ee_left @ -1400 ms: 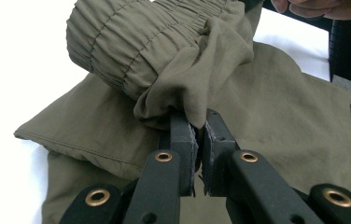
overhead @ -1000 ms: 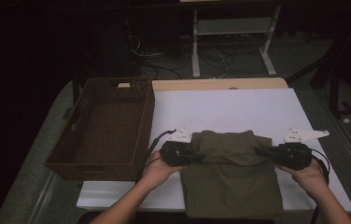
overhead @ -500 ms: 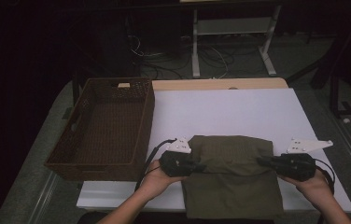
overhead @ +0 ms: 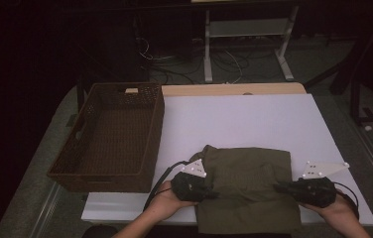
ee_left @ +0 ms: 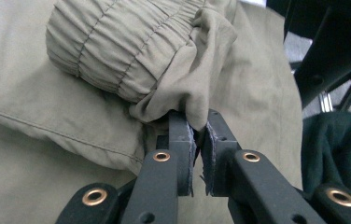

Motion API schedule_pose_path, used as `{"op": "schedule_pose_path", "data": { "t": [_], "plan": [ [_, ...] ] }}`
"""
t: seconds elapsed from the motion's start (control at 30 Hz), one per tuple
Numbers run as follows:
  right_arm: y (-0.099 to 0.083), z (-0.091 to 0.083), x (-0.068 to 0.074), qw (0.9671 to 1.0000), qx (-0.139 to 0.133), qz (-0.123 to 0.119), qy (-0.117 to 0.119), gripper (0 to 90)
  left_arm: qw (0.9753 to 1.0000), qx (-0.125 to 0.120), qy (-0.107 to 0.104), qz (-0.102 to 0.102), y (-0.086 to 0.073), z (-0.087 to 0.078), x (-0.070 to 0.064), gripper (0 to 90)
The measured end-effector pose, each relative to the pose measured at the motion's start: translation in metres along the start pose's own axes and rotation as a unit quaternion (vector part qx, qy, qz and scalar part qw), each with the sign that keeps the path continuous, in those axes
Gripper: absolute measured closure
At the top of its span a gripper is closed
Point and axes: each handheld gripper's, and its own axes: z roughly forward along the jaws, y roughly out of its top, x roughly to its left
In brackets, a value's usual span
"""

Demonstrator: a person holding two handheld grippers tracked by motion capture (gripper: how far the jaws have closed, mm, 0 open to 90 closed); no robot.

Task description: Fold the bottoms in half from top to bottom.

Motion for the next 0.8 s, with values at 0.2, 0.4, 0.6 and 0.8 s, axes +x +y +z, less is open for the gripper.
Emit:
{"op": "schedule_pose_path", "data": {
  "t": [0.2, 0.4, 0.6, 0.8],
  "plan": [
    [-0.004, 0.009, -0.002, 0.9993, 0.036, 0.000, 0.008, 83.2, 0.9994, 0.035, -0.007, 0.004, -0.004, 0.008, 0.002, 73.8],
    [0.003, 0.000, -0.004, 0.9998, -0.002, 0.019, 0.001, 55.0, 0.9997, 0.006, -0.020, -0.012, 0.003, -0.012, 0.003, 47.8],
    [0.016, -0.005, -0.015, 0.9991, -0.026, 0.032, -0.007, 60.5, 0.9983, -0.044, 0.032, -0.021, 0.009, -0.037, 0.013, 57.1],
    [0.034, 0.006, -0.036, 0.9986, -0.021, 0.043, -0.023, 79.9, 0.9938, -0.054, 0.090, -0.036, 0.021, -0.026, 0.038, 80.5]
  ]
}}
